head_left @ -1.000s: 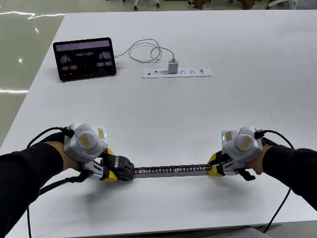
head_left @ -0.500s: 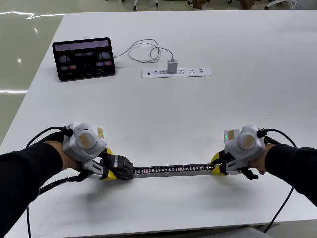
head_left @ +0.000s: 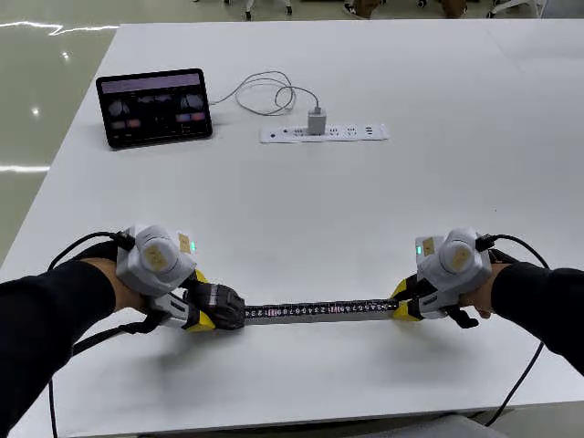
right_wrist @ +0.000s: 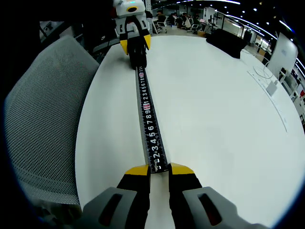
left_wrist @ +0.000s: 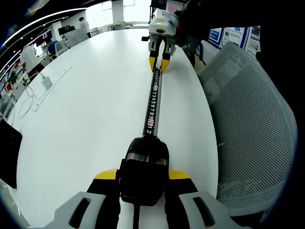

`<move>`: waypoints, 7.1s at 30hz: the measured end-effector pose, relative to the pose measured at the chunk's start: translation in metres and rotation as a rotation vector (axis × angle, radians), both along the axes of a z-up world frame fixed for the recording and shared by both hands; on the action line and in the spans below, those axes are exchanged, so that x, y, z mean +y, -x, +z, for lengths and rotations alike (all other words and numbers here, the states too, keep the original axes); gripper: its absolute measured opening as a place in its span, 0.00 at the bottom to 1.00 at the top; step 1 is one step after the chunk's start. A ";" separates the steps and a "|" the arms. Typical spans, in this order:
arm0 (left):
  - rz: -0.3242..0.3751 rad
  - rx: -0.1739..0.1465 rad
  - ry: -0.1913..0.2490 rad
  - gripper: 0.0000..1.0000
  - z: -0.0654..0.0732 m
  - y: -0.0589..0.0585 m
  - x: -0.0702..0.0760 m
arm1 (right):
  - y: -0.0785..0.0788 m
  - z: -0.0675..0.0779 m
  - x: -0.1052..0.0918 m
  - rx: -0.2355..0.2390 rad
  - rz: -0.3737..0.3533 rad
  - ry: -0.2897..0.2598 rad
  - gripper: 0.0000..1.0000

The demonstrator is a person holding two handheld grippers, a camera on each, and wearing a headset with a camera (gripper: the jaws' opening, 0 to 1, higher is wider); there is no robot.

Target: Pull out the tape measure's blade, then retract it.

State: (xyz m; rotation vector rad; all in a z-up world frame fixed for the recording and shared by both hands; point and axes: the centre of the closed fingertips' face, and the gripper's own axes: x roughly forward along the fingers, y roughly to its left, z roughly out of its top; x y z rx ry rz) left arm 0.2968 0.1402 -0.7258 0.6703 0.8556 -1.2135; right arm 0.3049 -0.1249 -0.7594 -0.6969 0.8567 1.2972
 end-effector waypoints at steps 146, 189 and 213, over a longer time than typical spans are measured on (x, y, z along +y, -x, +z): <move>0.791 -0.207 0.430 1.00 0.078 0.063 0.108 | 0.088 0.087 -0.112 -0.196 -0.682 -0.249 1.00; 0.828 -0.152 0.379 1.00 0.066 -0.001 0.017 | 0.038 0.076 -0.067 -0.150 -0.368 -0.126 0.98; 1.030 -0.199 0.346 1.00 0.019 -0.023 -0.003 | 0.001 0.054 -0.028 -0.121 -0.180 -0.049 0.97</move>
